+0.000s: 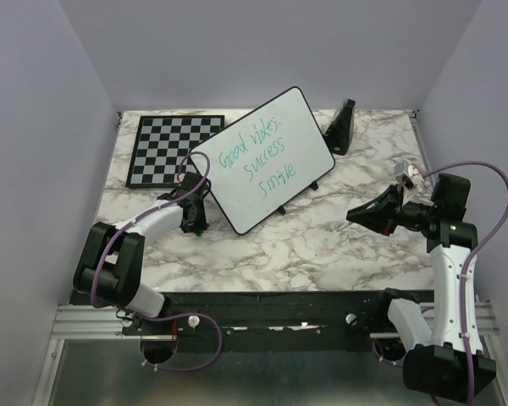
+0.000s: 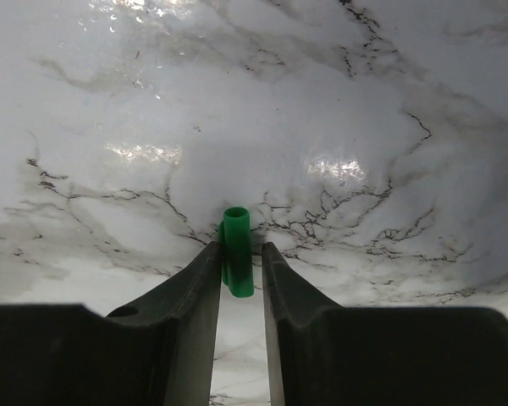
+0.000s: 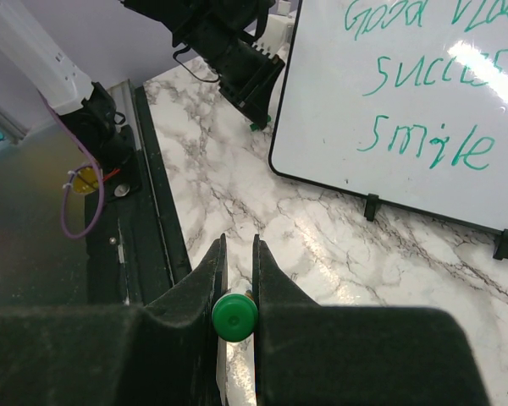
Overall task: Write a sentence on the whiteboard
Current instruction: Pick up the pen cap from the center of the board.
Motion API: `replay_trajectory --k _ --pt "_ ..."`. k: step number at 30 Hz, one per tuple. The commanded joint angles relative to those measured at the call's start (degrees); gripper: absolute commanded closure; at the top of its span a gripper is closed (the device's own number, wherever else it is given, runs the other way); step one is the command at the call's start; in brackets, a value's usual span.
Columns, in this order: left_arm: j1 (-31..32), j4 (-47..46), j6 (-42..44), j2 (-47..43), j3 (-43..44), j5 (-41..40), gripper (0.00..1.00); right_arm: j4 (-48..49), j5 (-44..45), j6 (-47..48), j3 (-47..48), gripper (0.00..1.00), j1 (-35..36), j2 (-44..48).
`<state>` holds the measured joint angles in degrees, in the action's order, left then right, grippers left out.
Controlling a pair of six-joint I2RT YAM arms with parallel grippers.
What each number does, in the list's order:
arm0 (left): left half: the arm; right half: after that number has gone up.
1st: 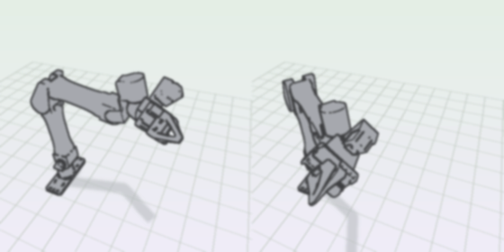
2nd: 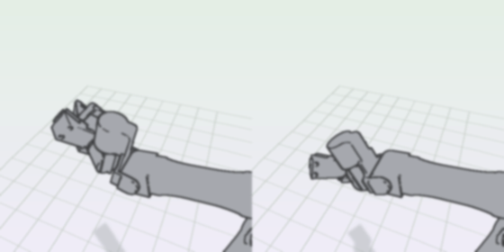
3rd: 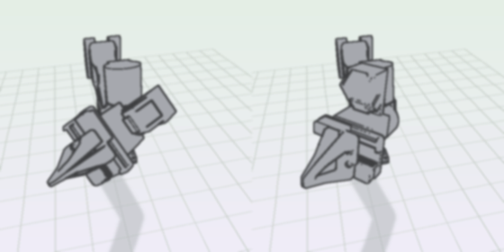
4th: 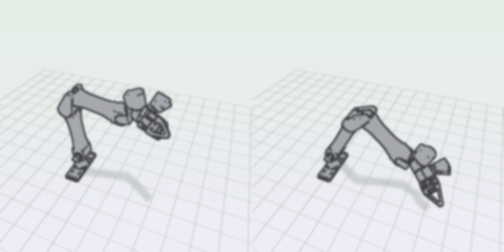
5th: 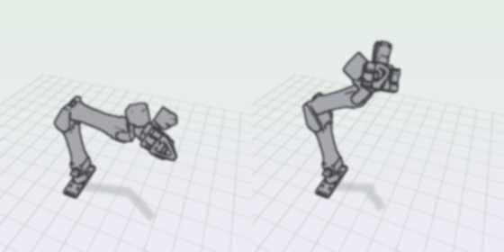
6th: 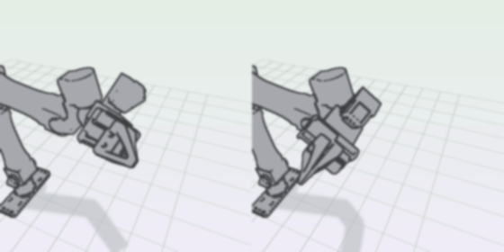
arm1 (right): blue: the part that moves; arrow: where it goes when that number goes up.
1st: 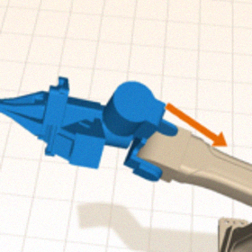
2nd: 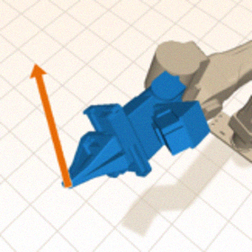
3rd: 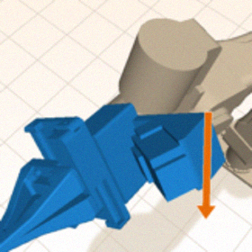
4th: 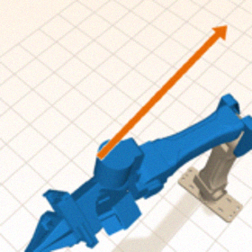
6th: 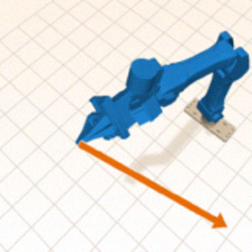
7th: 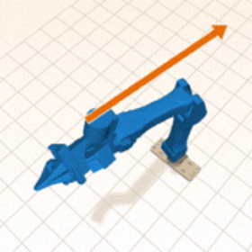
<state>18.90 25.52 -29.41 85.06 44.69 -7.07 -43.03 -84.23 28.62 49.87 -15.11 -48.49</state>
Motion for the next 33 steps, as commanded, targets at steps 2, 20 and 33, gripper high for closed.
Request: replay_trajectory --k 2,20,33 --pt "0.4 1.6 -0.5 3.4 0.6 -1.4 0.75 -1.2 -0.7 1.3 1.0 0.99 0.0 0.0" --pt "13.2 6.5 -10.5 -5.4 -6.1 5.8 0.90 -4.6 -1.3 4.1 1.7 1.00 0.0 -0.6" --pt "22.2 2.1 -15.8 -1.3 -10.4 4.0 0.88 -22.5 -0.5 22.7 5.2 0.99 0.8 -9.7"
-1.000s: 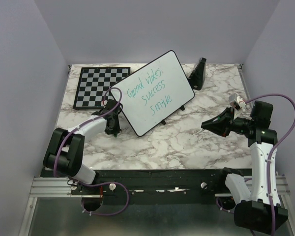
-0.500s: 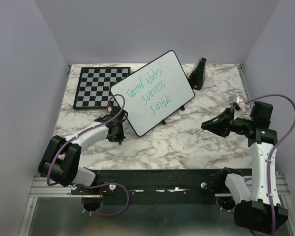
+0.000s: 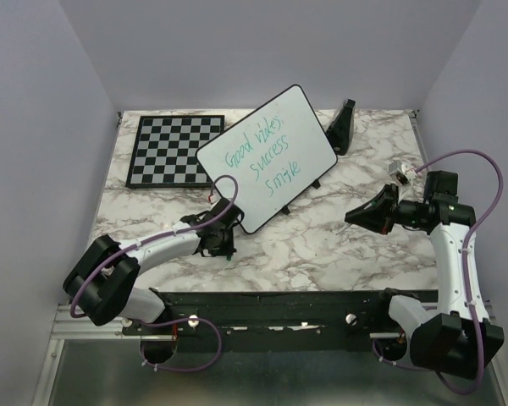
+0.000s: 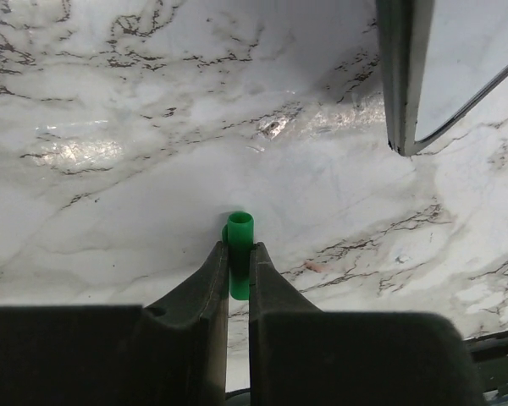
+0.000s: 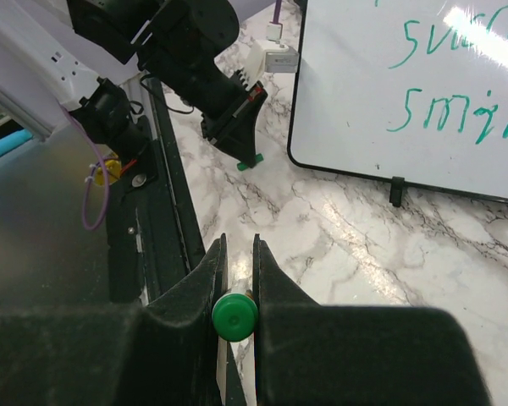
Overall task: Write a sentence on the whiteboard
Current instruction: Pick up the pen cap from the center of the board, then insert the pen cap into the whiteboard marker.
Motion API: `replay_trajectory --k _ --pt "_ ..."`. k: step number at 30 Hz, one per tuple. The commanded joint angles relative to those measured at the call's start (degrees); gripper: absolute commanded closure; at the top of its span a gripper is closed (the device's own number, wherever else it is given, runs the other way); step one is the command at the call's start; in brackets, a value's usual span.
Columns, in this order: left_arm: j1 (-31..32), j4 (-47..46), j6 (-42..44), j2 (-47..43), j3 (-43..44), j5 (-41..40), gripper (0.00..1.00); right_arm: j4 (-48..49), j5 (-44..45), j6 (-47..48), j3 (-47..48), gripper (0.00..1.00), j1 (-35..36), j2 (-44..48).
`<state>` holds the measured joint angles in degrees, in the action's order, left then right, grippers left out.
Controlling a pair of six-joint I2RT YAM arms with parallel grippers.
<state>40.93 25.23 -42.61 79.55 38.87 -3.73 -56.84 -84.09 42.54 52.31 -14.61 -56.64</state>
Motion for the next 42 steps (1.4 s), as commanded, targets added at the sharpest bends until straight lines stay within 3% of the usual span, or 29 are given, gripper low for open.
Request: replay_trajectory --k 1,8,20,26,34,36,42 --pt "0.3 2.4 -2.8 4.3 -4.6 0.6 0.88 -8.8 -0.5 8.8 2.7 0.99 0.3 -1.5" --pt "3.9 2.6 -3.4 3.3 -6.2 1.6 0.88 -4.5 0.4 4.9 1.0 0.99 0.6 -0.8" --pt "14.6 -0.4 -6.8 3.7 -9.3 0.7 0.88 13.3 6.0 -13.3 -5.1 0.99 6.8 -0.7" --pt "20.9 -0.5 -4.1 11.7 -3.0 -1.5 0.88 18.3 8.7 -19.1 -6.4 0.99 8.4 -2.2" --pt "25.3 8.3 0.1 26.9 11.6 -9.7 0.87 24.8 14.1 -28.4 -8.4 0.99 8.6 -2.9" --pt "25.7 6.2 1.4 28.1 12.7 -10.3 0.87 29.1 18.6 -34.9 -9.8 0.99 8.6 -3.0" --pt "26.7 -3.3 4.0 27.9 10.2 -13.5 0.87 34.3 28.4 -42.4 -11.3 0.99 8.6 -6.0"
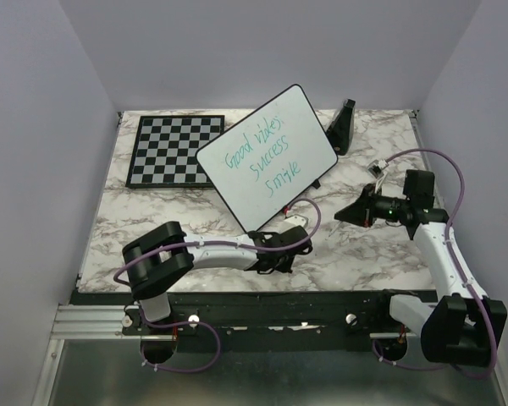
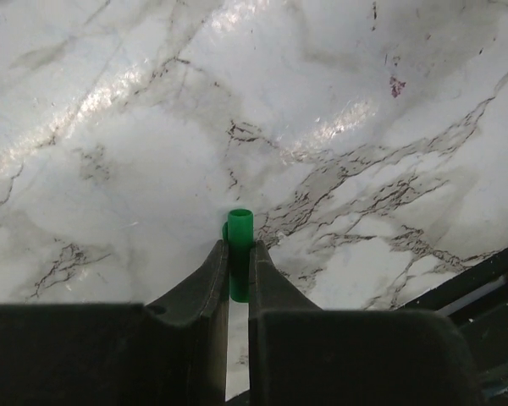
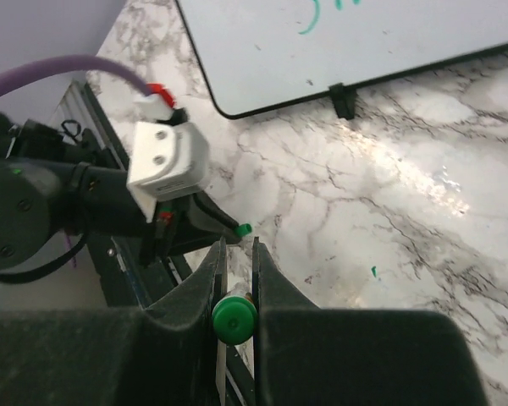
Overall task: Write a sentence on the whiteboard
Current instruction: Insert the pen cap into the whiteboard marker.
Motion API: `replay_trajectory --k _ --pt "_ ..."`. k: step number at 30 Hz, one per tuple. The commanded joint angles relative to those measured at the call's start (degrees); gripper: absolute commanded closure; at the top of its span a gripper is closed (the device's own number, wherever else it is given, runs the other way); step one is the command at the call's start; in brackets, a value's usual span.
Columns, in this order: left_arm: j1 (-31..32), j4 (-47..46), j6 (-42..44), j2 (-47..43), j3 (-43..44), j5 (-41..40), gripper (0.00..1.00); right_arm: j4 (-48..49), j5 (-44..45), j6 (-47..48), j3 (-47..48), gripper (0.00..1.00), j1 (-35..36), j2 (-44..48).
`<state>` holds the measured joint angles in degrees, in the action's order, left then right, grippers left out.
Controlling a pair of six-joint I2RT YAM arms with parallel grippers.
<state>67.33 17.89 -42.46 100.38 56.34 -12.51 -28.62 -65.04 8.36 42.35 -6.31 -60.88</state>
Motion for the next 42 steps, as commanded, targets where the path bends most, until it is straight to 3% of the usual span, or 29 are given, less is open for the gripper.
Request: replay_trajectory --k 1,12,19,28,42 --pt "0.5 2.7 4.7 6.9 -7.9 -5.1 0.87 6.4 10.1 -11.1 -1.7 0.99 0.3 -2.2" --pt "2.7 -14.4 7.1 8.4 -15.7 -7.8 0.88 15.4 15.8 -24.3 -3.3 0.99 6.2 -12.1" --pt "2.9 -19.4 9.7 8.9 -18.2 -7.4 0.88 19.2 19.8 -31.8 -2.5 1.00 10.3 -20.5" --pt "2.8 -22.6 10.2 8.6 -20.4 -6.6 0.88 26.0 25.3 -36.6 -2.6 1.00 14.0 -26.2" --pt "2.9 -23.1 10.7 8.8 -20.2 -5.8 0.88 27.8 23.6 -38.3 -0.8 1.00 14.8 -34.3"
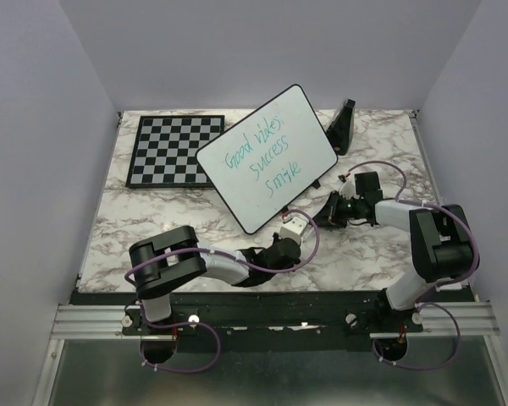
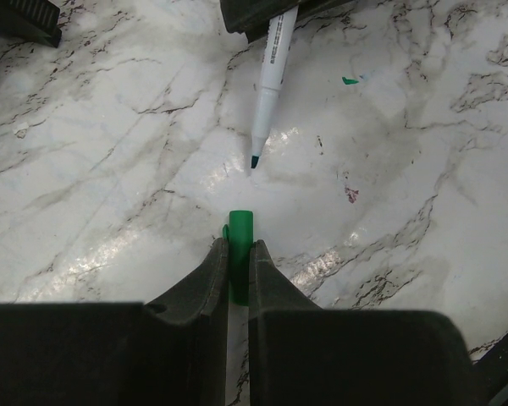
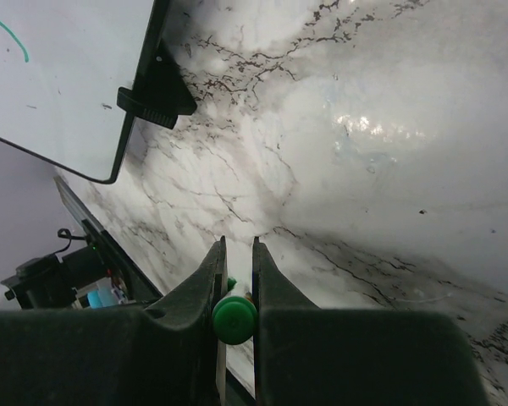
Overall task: Write a sentence on the whiteboard
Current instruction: Insert the pen cap into the whiteboard marker.
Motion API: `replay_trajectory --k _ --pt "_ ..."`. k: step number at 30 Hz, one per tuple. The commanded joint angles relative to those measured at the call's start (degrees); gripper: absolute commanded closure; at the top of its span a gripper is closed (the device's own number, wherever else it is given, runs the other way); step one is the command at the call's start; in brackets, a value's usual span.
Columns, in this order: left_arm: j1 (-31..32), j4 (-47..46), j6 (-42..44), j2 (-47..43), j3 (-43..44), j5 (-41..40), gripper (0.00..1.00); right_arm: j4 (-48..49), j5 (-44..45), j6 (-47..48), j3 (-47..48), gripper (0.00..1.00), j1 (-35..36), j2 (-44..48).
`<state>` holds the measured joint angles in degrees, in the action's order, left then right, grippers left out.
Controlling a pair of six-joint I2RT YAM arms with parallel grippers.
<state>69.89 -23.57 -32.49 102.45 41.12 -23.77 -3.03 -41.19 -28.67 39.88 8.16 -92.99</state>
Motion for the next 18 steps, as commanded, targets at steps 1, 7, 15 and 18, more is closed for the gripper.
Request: replay_trajectory --k 1,7,15,18 --pt "0.3 18.4 0.8 6.8 -5.1 5.5 0.88 2.1 -0.6 -1.7 2.0 0.99 0.4 -2.7" --pt "0.3 18.6 0.8 6.7 -5.1 5.5 0.88 2.5 -3.5 -4.4 4.2 1.00 0.5 -6.7" --pt "0.2 18.8 0.9 7.2 -4.9 5.7 0.88 0.2 -6.0 -1.9 5.4 0.99 0.5 -8.3" --pt "0.3 18.8 0.8 7.1 -5.1 5.6 0.88 -1.5 -6.8 -0.3 5.9 0.99 0.5 -8.9"
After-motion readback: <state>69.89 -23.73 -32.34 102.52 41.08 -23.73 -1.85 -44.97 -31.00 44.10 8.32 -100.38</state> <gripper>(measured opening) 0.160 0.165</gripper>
